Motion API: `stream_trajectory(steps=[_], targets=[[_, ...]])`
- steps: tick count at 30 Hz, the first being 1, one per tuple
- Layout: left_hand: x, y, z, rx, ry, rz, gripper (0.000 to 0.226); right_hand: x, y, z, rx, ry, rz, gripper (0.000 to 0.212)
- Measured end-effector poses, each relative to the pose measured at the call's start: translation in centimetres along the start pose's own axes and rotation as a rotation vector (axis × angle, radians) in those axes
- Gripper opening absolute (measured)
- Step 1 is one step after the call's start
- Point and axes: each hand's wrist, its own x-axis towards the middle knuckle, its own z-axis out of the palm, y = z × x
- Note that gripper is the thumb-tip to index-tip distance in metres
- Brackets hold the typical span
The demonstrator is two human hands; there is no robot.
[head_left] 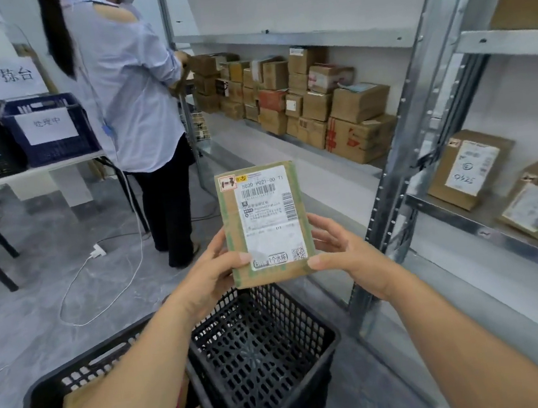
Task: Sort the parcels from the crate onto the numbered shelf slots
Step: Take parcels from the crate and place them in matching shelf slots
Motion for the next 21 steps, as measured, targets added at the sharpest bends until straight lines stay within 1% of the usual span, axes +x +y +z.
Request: stream_trajectory(steps=[3,8,11,14,21], targets=[[1.1,0.4,2.5,-0.010,-0.102,0.015,0.086,-1.7,0.2,-1.9,0.034,0.044,-0.030,0.097],[2.5,1.2,5.8,0.001,-0.236,0.049,0.086,-4.8,0.0,-3.6,0.069,0.174,-0.068,0.098],[2.9,1.8,7.6,0.021,-0.338,0.073,0.085,-6.7,-0.2,-3.9,0.067,0.265,-0.096,0.099],[3.3,2.6,9.3,0.045,-0.444,0.087,0.082,-9.0,-0.6,-3.9,0.103,0.379,-0.118,0.092],[3.8,2.9,12.9,0.071,-0.669,0.080,0.081,-14.4,-2.1,-3.8,0.068,0.583,-0.091,0.094]])
